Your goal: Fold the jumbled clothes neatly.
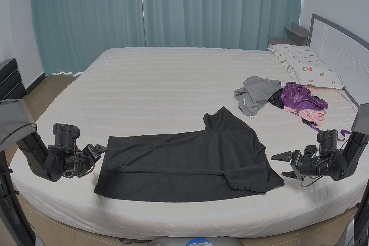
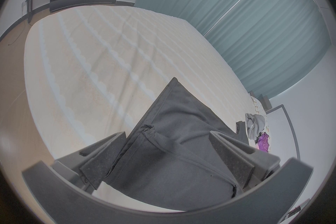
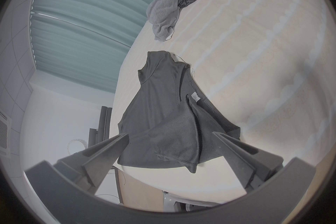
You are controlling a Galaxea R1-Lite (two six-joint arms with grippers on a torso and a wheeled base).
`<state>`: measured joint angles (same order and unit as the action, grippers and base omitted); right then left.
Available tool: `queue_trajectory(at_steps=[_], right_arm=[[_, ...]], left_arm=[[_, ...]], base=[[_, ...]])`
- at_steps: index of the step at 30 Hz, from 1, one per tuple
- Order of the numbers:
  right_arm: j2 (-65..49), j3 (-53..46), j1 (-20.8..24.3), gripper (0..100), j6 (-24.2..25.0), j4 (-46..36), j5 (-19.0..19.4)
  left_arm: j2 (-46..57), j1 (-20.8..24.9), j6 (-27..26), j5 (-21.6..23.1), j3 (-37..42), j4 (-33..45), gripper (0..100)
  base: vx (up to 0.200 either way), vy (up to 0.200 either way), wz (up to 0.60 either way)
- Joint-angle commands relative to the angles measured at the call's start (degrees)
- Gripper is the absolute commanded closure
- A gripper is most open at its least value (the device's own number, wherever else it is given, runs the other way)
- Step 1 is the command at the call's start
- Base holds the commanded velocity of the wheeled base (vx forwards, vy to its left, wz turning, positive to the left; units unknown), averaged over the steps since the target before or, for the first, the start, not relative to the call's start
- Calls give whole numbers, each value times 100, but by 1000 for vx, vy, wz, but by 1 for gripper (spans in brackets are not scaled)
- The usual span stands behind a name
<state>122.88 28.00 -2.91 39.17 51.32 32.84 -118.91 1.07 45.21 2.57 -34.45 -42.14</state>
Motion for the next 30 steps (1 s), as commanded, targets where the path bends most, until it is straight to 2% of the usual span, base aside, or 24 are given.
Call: queue_trajectory(at_steps=[1, 8, 11, 14, 19, 24, 30], right_arm=[[122, 12, 1, 0, -14, 45, 3], [368, -40, 1, 0, -23, 431, -6], [421, -58, 1, 0, -6, 563, -15], [430, -58, 1, 0, 3, 563, -15], [430, -84, 19, 0, 3, 563, -15], [421, -111, 45, 0, 3, 563, -23], [430, -137, 54, 0, -32, 572, -23]], left_arm=[[-168, -2, -13, 50, -238, 4, 0], [-704, -160, -57, 490, -1538, 206, 0], [-1170, -239, -259, 991, -2532, 655, 0], [-1583, -292, -487, 1123, -3287, 954, 0], [-2330, -248, -874, 1131, -4597, 1604, 0], [-2857, -213, -813, 1044, -5810, 2536, 0], [-3130, -222, -769, 929, -6109, 2641, 0]], base=[[0, 0, 0], [0, 0, 0], [0, 0, 0], [0, 0, 0], [0, 0, 0], [0, 0, 0], [0, 0, 0]])
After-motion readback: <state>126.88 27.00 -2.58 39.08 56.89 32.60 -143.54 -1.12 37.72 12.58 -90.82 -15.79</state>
